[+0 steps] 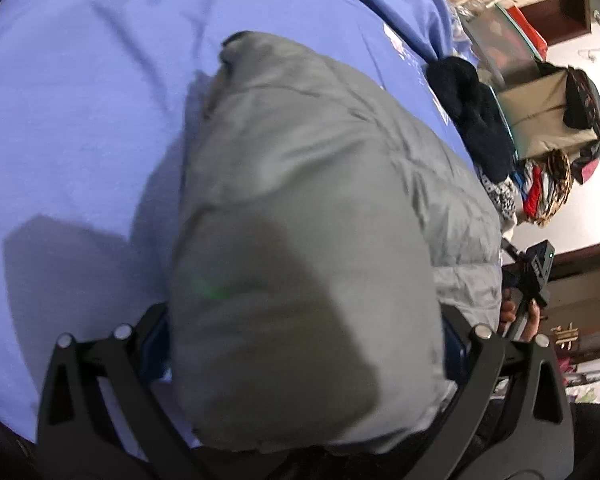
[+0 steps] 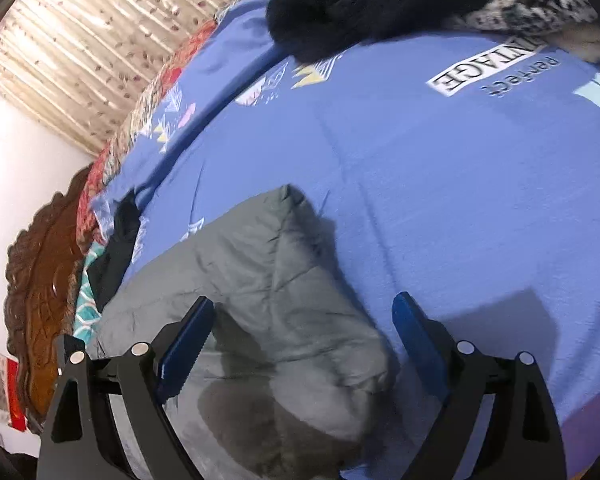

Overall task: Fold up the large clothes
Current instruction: 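Grasp the side of the folded jacket bundle with the left gripper, then lift the jacket bundle with the left gripper and lay it beside the teal cloth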

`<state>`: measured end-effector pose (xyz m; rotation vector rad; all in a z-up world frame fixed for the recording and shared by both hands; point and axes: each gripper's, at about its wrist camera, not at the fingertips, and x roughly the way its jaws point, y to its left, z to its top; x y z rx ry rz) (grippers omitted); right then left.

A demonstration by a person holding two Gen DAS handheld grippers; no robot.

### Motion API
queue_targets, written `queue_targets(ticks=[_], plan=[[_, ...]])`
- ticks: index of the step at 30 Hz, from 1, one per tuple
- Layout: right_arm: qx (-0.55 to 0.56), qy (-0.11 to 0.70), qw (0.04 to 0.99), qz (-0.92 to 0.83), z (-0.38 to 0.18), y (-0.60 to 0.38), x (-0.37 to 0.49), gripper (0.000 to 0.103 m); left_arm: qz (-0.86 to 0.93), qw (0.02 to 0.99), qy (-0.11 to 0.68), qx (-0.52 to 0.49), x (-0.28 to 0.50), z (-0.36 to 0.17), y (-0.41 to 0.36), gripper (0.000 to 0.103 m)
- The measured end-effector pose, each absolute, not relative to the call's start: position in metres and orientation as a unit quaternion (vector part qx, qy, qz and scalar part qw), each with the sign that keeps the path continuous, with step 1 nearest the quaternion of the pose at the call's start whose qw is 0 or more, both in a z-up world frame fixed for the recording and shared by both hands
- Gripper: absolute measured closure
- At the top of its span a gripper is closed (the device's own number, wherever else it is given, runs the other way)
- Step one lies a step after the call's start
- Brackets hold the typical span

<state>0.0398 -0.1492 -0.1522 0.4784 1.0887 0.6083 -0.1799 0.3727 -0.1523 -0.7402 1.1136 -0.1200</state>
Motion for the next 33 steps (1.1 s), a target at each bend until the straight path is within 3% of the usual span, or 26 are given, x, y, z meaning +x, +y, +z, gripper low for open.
queue_targets(ticks=[8, 12, 13, 14, 16, 19, 22, 33], plan=[[0.269, 0.538, 0.724, 0.337, -0.182, -0.127, 0.034, -0.005, -0.060, 0.778, 0.515, -0.354, -0.175, -0.161, 0.369, 0.006], [0.238, 0.551, 0.703, 0.380, -0.180, -0.092, 0.019, -0.006, -0.073, 0.786, 0.511, -0.341, -0.174, -0.161, 0.360, 0.006], [0.235, 0.559, 0.691, 0.395, -0.179, -0.081, 0.015, -0.004, -0.076, 0.790, 0.506, -0.339, -0.174, -0.161, 0.357, 0.009], [0.225, 0.567, 0.678, 0.411, -0.177, -0.067, 0.009, 0.011, -0.077, 0.792, 0.503, -0.338, -0.173, -0.160, 0.356, 0.015], [0.206, 0.568, 0.673, 0.427, -0.169, -0.047, -0.001, 0.029, -0.086, 0.793, 0.494, -0.346, -0.173, -0.159, 0.356, 0.043], [0.178, 0.542, 0.689, 0.448, -0.137, -0.026, -0.008, 0.044, -0.094, 0.796, 0.469, -0.371, -0.178, -0.148, 0.366, 0.063], [0.175, 0.506, 0.694, 0.482, -0.101, -0.010, -0.008, 0.050, -0.104, 0.808, 0.428, -0.391, -0.189, -0.128, 0.378, 0.064], [0.121, 0.428, 0.675, 0.589, -0.003, 0.148, 0.030, 0.050, -0.051, 0.870, 0.278, -0.403, -0.226, -0.037, 0.500, 0.064]])
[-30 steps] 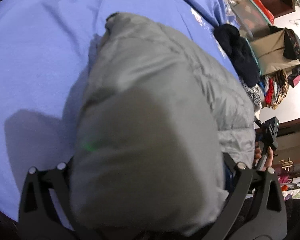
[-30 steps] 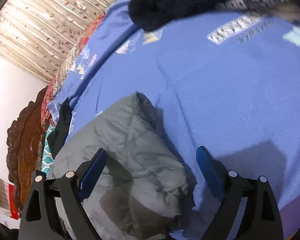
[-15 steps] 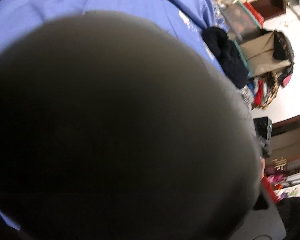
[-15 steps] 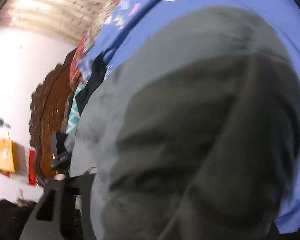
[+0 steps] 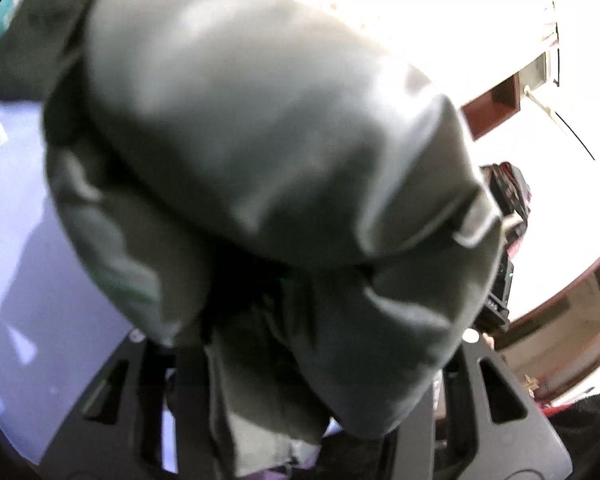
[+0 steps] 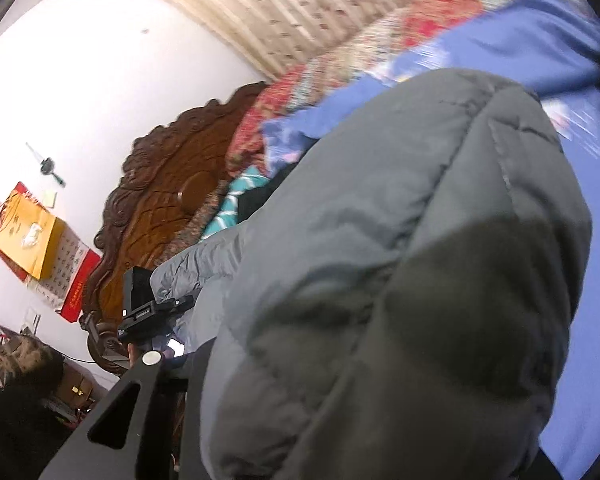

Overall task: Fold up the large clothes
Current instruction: 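Lift the jacket bundle with the left gripper and lay it beside the teal cloth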

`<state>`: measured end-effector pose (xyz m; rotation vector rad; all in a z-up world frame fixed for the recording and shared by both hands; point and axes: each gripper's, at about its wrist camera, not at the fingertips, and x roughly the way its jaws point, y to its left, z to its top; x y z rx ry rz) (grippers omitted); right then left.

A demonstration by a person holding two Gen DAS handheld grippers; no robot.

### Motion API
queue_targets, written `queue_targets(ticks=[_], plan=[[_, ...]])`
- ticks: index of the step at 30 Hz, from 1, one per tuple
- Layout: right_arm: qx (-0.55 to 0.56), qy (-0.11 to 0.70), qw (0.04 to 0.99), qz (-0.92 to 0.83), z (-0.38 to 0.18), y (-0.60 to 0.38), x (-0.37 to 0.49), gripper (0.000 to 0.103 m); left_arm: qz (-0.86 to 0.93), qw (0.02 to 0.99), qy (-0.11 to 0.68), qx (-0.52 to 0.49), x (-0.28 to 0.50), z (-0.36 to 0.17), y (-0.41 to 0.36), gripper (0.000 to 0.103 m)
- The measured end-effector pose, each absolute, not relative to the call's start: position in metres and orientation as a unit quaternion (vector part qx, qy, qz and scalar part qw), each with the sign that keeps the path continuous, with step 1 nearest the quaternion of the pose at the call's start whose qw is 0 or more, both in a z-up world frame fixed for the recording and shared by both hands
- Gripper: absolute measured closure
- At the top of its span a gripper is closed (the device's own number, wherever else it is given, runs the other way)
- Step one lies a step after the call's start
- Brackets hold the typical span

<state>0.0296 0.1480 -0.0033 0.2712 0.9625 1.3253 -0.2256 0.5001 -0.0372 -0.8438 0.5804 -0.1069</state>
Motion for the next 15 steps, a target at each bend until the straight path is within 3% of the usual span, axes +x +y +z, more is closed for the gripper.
queue_targets(ticks=[6, 12, 15], plan=[[0.105, 0.414, 0.653, 0.625, 0.019, 0.311, 0.078, 0.050, 0.045, 0.895, 0.223, -0.383, -0.217, 0.005, 0.603, 0.064], [0.070, 0.409, 0.655, 0.631, 0.026, 0.487, 0.117, 0.050, 0.166, 0.897, 0.199, -0.359, -0.196, 0.013, 0.707, 0.064], [0.037, 0.407, 0.681, 0.607, 0.016, 0.564, 0.127, 0.039, 0.218, 0.894, 0.194, -0.341, -0.180, 0.003, 0.745, 0.064]])
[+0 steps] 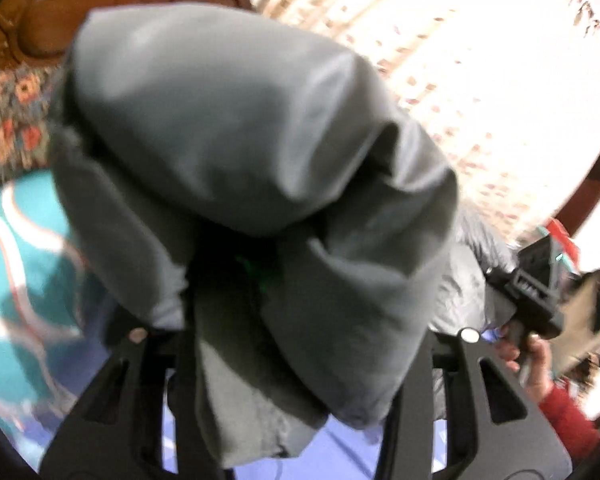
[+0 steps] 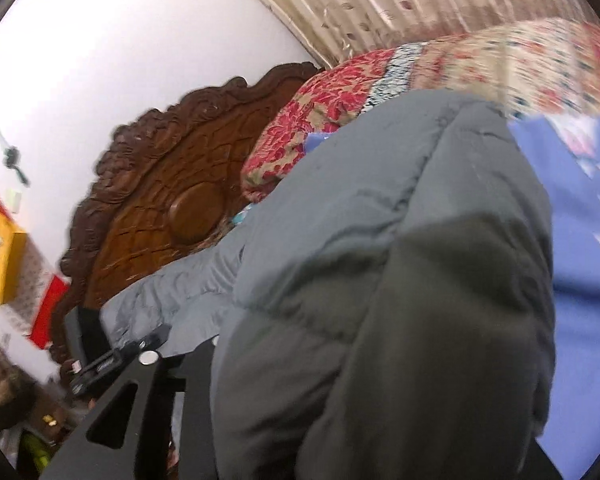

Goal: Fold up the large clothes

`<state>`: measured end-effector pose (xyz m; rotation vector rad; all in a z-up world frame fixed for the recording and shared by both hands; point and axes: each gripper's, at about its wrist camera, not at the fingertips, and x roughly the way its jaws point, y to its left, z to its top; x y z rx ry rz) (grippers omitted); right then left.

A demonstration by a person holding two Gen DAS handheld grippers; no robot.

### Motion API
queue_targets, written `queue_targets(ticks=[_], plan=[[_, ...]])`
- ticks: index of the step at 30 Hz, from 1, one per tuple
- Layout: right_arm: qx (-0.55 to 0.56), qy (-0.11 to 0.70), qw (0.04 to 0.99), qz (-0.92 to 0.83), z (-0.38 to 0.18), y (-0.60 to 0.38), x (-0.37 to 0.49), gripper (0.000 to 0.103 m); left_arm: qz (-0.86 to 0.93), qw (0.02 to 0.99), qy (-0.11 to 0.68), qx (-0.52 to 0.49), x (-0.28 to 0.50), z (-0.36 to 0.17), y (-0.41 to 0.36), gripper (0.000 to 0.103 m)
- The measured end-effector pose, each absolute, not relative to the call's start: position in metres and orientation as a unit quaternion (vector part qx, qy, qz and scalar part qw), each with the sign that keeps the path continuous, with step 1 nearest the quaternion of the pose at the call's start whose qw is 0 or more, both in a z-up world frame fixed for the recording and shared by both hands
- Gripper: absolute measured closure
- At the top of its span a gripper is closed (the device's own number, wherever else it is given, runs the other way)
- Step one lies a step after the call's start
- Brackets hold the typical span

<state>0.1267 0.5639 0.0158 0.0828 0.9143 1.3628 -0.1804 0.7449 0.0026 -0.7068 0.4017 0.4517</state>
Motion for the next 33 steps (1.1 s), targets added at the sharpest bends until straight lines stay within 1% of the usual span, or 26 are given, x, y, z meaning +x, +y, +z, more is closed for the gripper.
queue_targets(ticks=[1, 2, 3, 4, 5, 6, 7, 8, 10, 15, 18, 20, 24, 26, 28, 29, 30, 33], plan=[[0.018, 0.414, 0.701, 0.580, 0.003, 0.586, 0.130, 0.028, 0.245, 0.887, 0.196, -0.338, -0.173, -0.010, 0.760, 0.064], [-0.002, 0.429, 0.724, 0.540, -0.016, 0.602, 0.132, 0.016, 0.266, 0.878, 0.204, -0.341, -0.165, -0.022, 0.767, 0.062], [-0.016, 0.447, 0.736, 0.508, -0.032, 0.614, 0.134, 0.011, 0.290, 0.861, 0.227, -0.351, -0.157, -0.043, 0.780, 0.057], [-0.029, 0.469, 0.742, 0.478, -0.052, 0.624, 0.138, 0.007, 0.314, 0.839, 0.257, -0.363, -0.150, -0.066, 0.792, 0.051], [-0.034, 0.491, 0.746, 0.448, -0.072, 0.630, 0.143, 0.007, 0.333, 0.822, 0.276, -0.371, -0.147, -0.082, 0.799, 0.048], [-0.023, 0.494, 0.750, 0.439, -0.079, 0.629, 0.147, 0.007, 0.347, 0.808, 0.286, -0.381, -0.147, -0.099, 0.805, 0.042], [0.006, 0.494, 0.755, 0.432, -0.083, 0.622, 0.152, 0.007, 0.349, 0.804, 0.284, -0.387, -0.146, -0.107, 0.807, 0.036], [0.031, 0.495, 0.753, 0.433, -0.084, 0.618, 0.155, 0.006, 0.350, 0.804, 0.278, -0.393, -0.147, -0.113, 0.808, 0.034], [0.050, 0.500, 0.739, 0.449, -0.083, 0.608, 0.162, 0.005, 0.345, 0.808, 0.272, -0.392, -0.150, -0.114, 0.808, 0.031], [0.078, 0.497, 0.732, 0.459, -0.061, 0.578, 0.161, 0.004, 0.359, 0.806, 0.258, -0.394, -0.165, -0.098, 0.797, 0.031], [0.088, 0.476, 0.752, 0.447, -0.044, 0.549, 0.147, 0.003, 0.383, 0.809, 0.228, -0.383, -0.186, -0.077, 0.767, 0.031], [0.069, 0.454, 0.771, 0.442, -0.036, 0.524, 0.131, 0.001, 0.393, 0.811, 0.215, -0.376, -0.201, -0.067, 0.745, 0.031], [0.029, 0.438, 0.776, 0.453, -0.037, 0.490, 0.093, 0.001, 0.415, 0.809, 0.213, -0.358, -0.229, -0.055, 0.682, 0.031], [0.004, 0.438, 0.772, 0.461, -0.046, 0.465, 0.065, 0.001, 0.417, 0.811, 0.228, -0.342, -0.236, -0.051, 0.655, 0.030], [-0.021, 0.438, 0.765, 0.471, -0.057, 0.437, 0.031, 0.001, 0.417, 0.814, 0.249, -0.317, -0.254, -0.057, 0.620, 0.025], [-0.032, 0.438, 0.763, 0.475, -0.061, 0.425, 0.016, 0.001, 0.417, 0.816, 0.256, -0.309, -0.268, -0.063, 0.615, 0.023], [-0.046, 0.438, 0.758, 0.481, -0.067, 0.409, -0.004, 0.001, 0.415, 0.817, 0.262, -0.303, -0.269, -0.064, 0.596, 0.019], [-0.063, 0.442, 0.746, 0.495, -0.080, 0.370, -0.049, 0.001, 0.401, 0.826, 0.282, -0.278, -0.286, -0.066, 0.541, 0.015]])
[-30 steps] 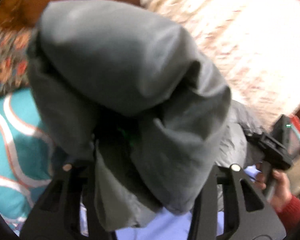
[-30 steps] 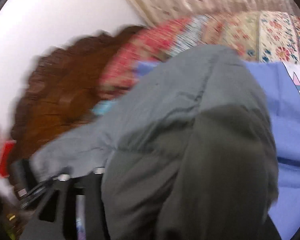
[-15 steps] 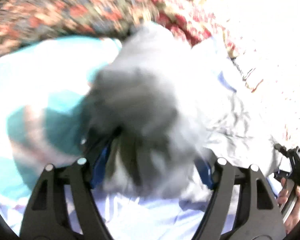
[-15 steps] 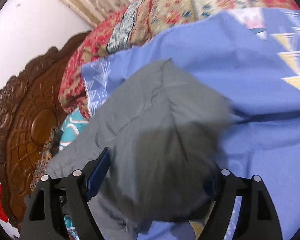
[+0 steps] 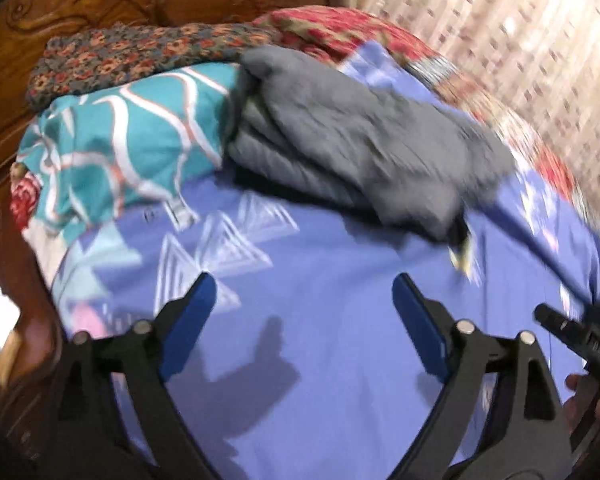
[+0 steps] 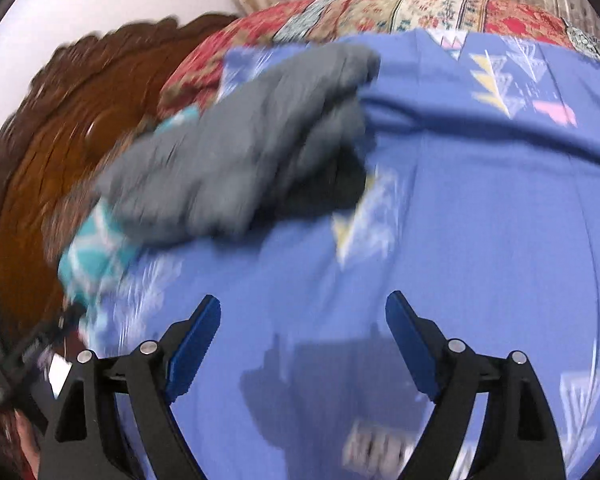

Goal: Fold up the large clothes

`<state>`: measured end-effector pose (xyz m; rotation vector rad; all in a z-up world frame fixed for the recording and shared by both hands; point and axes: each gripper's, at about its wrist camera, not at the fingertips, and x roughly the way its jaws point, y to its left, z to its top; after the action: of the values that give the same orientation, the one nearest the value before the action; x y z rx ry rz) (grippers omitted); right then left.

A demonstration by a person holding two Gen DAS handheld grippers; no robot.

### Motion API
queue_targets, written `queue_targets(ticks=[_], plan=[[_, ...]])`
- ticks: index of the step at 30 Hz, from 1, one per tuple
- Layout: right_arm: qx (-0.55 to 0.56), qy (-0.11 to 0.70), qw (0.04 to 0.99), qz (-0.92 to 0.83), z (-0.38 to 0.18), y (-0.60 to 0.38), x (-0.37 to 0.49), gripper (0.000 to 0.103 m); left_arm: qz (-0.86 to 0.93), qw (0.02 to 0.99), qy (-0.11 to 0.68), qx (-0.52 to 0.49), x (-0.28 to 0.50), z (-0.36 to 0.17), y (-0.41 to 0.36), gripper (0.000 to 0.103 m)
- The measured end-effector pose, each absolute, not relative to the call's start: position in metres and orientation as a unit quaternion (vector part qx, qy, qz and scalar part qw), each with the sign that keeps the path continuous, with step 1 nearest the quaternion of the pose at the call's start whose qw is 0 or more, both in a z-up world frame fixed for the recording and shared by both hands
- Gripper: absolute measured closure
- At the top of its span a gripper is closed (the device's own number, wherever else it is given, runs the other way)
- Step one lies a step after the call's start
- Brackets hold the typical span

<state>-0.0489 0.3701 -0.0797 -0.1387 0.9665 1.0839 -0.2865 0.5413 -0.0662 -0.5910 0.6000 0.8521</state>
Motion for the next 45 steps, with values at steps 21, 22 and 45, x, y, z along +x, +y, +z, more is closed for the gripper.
queue_targets(ticks=[21, 22, 45], plan=[[-0.026, 0.436, 0.741, 0.510, -0.087, 0.191, -0.145, 0.001, 0.399, 0.840, 0.315, -0.190, -0.288, -0.040, 0.369, 0.006], [-0.021, 0.436, 0.742, 0.508, -0.087, 0.188, -0.143, 0.001, 0.401, 0.838, 0.317, -0.193, -0.288, -0.042, 0.366, 0.006], [-0.023, 0.416, 0.761, 0.497, -0.086, 0.181, -0.144, -0.001, 0.444, 0.812, 0.360, -0.119, -0.271, -0.050, 0.334, 0.006]])
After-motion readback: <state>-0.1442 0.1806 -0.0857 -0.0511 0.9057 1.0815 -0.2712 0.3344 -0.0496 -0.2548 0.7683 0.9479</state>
